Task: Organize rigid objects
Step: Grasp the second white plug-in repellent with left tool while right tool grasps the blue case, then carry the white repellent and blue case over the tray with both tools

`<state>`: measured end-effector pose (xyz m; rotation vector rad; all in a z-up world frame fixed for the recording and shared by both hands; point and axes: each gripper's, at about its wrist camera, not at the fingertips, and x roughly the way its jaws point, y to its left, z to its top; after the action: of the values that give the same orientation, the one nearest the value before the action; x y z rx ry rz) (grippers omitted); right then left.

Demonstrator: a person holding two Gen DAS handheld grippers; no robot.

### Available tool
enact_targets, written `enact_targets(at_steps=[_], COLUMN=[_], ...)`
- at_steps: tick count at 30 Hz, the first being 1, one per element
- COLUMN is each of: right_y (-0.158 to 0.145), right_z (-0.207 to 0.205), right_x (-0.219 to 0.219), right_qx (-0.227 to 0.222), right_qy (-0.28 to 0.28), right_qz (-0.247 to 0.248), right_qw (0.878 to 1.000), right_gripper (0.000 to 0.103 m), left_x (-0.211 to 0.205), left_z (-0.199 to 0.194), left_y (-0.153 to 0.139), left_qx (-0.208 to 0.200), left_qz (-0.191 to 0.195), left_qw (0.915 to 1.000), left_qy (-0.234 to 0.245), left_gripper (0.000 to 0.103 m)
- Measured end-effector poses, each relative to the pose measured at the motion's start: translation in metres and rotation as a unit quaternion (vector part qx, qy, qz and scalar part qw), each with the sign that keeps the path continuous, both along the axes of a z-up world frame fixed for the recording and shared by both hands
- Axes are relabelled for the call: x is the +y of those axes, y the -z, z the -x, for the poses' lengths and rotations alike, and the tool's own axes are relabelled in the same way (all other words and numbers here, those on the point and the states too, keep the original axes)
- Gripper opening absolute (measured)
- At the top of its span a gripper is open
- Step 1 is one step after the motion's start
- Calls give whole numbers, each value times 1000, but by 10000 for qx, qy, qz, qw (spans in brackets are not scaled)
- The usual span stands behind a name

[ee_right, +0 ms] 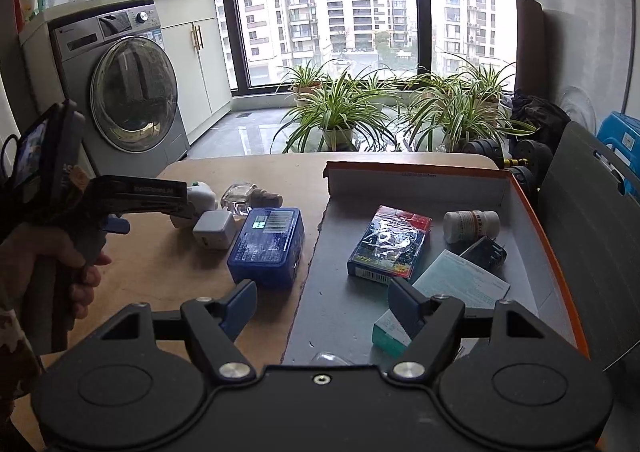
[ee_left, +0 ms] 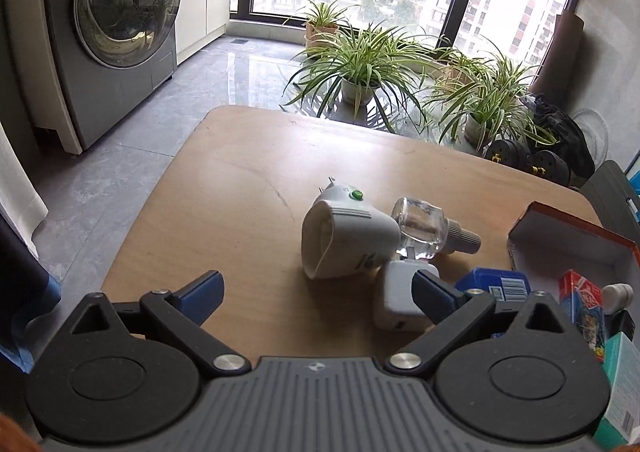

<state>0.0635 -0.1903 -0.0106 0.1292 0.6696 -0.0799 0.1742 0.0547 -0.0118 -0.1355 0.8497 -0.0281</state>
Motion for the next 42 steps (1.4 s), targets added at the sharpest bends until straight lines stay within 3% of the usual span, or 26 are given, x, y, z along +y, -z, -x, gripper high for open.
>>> enact_targets(at_steps=[6, 11, 14, 16, 18, 20, 30, 36, 42], right_y=[6, 9, 12, 13, 14, 16, 23, 33, 53], right_z=[-15, -27, -33, -37, -41, -45, -67, -108, -146], right_x=[1, 4, 4, 5, 7, 8, 18, 35, 42], right_qx=[-45, -35, 6, 35, 64, 113, 378, 721, 1132], right_qy=[-95, -192, -220, -225, -235, -252, -378, -622, -376], right_qz=[-65, -99, -118, -142, -154, -176, -244, -336, -147], right_qw=[9999, 9998, 9997, 9996, 9996, 9995, 9983, 9949, 9928], right_gripper=[86, 86, 86, 86, 86, 86, 86, 86, 86], left_x=[-5, 2, 4, 4, 1, 1, 23, 34, 36], left_z=[-28, -38, -38, -35, -31, -26, -3, 23, 48], left_y=[13, 23, 25, 25, 24, 24, 15, 0, -7], left_qx=[13, 8, -177, -319, -451, -537, -709, -826, -810], left_qz=[-34, 4, -134, -232, -399, -513, -154, 67, 286], left_qw=[9995, 9996, 9992, 9983, 9967, 9952, 9957, 9956, 9958], left_qy=[316, 289, 344, 431, 547, 639, 575, 427, 311], left_gripper=[103, 103, 103, 97, 71, 60, 60, 60, 60])
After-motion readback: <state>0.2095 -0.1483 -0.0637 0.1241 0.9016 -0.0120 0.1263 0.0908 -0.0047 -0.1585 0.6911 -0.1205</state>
